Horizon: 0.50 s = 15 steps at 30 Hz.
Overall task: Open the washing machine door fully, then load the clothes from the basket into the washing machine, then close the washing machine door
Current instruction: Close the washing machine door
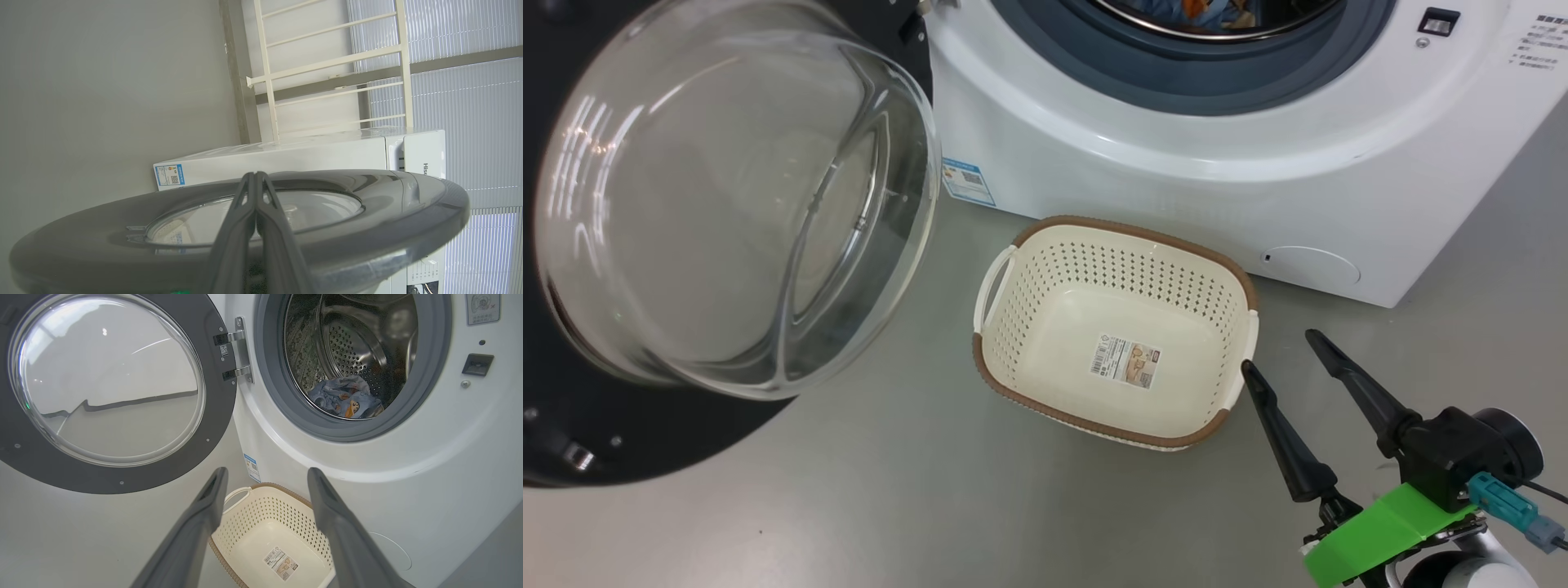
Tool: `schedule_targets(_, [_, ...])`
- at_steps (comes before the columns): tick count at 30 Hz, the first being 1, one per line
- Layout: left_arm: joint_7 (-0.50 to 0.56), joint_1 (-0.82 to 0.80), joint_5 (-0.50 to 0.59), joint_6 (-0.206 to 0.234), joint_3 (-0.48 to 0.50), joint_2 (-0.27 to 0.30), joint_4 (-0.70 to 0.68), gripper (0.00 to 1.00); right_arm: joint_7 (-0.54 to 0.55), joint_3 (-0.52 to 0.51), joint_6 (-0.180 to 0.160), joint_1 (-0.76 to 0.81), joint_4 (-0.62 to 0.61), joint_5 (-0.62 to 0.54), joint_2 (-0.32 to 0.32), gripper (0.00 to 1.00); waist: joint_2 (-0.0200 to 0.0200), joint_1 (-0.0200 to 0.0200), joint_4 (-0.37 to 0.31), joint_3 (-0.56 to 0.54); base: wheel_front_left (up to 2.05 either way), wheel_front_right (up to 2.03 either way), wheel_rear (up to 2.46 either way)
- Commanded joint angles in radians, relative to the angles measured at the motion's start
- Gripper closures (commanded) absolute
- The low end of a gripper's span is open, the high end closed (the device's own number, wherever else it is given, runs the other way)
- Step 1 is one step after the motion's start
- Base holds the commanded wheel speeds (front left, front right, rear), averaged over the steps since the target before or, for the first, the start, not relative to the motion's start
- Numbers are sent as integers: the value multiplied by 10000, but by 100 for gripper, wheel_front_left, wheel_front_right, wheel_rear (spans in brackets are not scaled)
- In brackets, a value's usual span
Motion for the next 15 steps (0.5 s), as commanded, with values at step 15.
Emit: schedule_targets(15, [942, 1938, -101, -36, 102, 45, -3240, 100, -584, -190, 16, 203, -92, -129, 524, 0, 0, 0, -623, -744, 0, 0, 0])
